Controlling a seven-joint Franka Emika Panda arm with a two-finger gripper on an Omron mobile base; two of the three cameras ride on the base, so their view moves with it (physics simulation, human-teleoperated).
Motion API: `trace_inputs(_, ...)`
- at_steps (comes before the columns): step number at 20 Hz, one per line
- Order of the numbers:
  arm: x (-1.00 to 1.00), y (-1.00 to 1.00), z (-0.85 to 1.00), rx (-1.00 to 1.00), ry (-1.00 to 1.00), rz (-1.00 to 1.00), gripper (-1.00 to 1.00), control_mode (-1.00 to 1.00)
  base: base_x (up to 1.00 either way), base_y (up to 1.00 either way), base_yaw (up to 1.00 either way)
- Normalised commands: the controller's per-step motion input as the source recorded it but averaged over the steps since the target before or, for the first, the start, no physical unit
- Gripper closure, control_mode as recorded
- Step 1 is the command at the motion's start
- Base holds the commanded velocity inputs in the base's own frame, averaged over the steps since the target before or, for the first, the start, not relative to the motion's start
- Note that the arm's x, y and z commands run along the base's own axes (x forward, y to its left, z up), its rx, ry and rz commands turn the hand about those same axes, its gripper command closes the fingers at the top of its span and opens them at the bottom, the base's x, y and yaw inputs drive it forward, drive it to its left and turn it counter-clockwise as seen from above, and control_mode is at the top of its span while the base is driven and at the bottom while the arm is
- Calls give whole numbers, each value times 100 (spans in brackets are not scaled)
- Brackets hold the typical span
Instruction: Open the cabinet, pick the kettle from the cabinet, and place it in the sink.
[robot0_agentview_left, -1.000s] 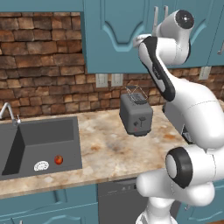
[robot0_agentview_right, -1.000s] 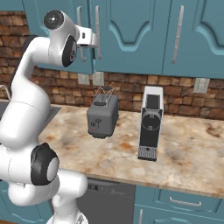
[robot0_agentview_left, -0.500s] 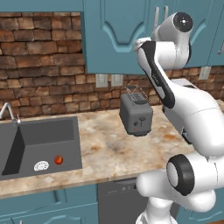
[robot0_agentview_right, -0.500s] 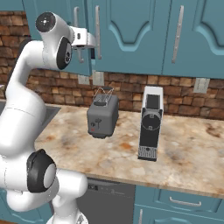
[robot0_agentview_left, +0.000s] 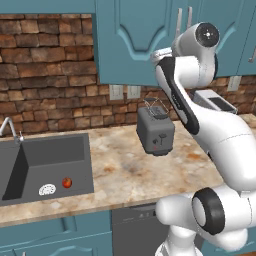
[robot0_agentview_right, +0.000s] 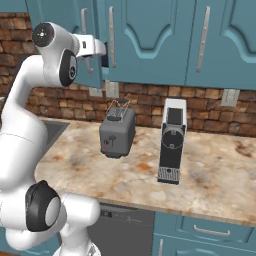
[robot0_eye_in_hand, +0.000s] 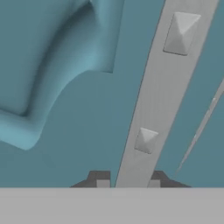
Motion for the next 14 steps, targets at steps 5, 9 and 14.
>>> trace_inputs(5,-27,35,10,-5,-8,0,100,-100,0,0,0)
trace_inputs(9,-26,37,14,-4,-8,0,100,-100,0,0,0)
trace_inputs(14,-25,37,18,-3,-3,0,100,-100,0,0,0)
